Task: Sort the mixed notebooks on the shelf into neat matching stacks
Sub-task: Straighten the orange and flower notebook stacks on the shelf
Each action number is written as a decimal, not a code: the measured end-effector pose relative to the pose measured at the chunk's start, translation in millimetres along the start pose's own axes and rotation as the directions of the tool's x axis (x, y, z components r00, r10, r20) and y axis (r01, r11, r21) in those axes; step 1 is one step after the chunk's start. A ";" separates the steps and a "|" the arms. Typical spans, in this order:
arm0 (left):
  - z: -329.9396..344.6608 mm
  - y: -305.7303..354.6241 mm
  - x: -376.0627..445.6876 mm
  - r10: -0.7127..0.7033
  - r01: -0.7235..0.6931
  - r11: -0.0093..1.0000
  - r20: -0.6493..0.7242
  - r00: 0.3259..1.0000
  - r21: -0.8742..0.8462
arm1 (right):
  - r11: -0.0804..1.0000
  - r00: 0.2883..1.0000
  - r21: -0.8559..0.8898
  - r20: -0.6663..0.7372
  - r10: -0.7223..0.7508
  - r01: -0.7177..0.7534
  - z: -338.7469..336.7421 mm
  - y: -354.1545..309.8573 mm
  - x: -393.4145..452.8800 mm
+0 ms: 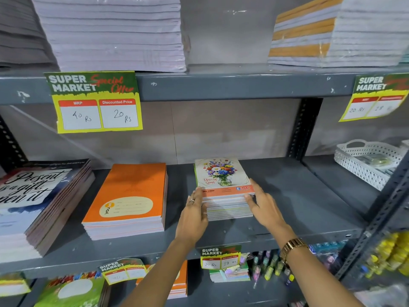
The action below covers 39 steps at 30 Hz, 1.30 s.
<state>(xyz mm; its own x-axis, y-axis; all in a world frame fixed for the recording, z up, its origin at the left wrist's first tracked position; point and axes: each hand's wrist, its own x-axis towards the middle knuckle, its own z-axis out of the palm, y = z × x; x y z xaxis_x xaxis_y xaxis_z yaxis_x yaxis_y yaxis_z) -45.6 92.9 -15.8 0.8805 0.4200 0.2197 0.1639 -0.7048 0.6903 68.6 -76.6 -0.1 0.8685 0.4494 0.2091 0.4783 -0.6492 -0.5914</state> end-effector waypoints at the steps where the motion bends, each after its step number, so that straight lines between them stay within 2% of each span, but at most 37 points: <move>1: -0.2 0.6 -0.5 -0.001 0.001 1.000 -0.001 1.000 0.001 | 1.000 1.000 0.001 0.003 0.001 -0.001 0.0 0.1 0.9; 12: 0.5 1.3 -0.3 -0.040 0.040 0.999 -0.009 0.999 0.008 | 1.000 0.998 -0.012 0.057 -0.005 0.006 -2.3 2.0 3.1; 23: 0.6 0.0 1.7 -0.094 0.094 0.995 -0.009 0.996 -0.035 | 1.000 1.000 0.022 0.024 0.008 -0.009 3.0 6.0 4.7; 26: 1.1 2.1 2.7 -0.125 0.122 0.989 -0.035 0.992 -0.082 | 0.997 1.000 0.079 -0.020 0.012 -0.010 6.1 7.6 1.2; 32: 4.0 4.1 -0.3 -0.113 0.102 0.987 -0.087 0.990 -0.121 | 0.974 0.977 0.226 -0.201 0.072 -0.025 24.4 10.7 -9.8; 36: 5.4 5.9 1.7 -0.108 0.098 0.986 -0.069 0.992 -0.132 | 0.913 0.970 0.404 -0.201 0.140 -0.048 32.6 7.8 -6.8; 39: 6.3 5.9 2.5 -0.108 0.104 0.989 -0.035 0.994 -0.107 | 0.897 0.968 0.437 -0.195 0.159 -0.059 36.0 8.3 -6.0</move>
<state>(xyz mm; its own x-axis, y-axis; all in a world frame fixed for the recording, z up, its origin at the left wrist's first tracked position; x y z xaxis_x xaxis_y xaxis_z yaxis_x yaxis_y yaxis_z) -39.6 86.1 -15.6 0.8417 0.5132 0.1679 0.2057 -0.5923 0.7790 62.7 -62.6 -34.3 0.9421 0.2115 0.2603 0.3207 -0.3409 -0.8837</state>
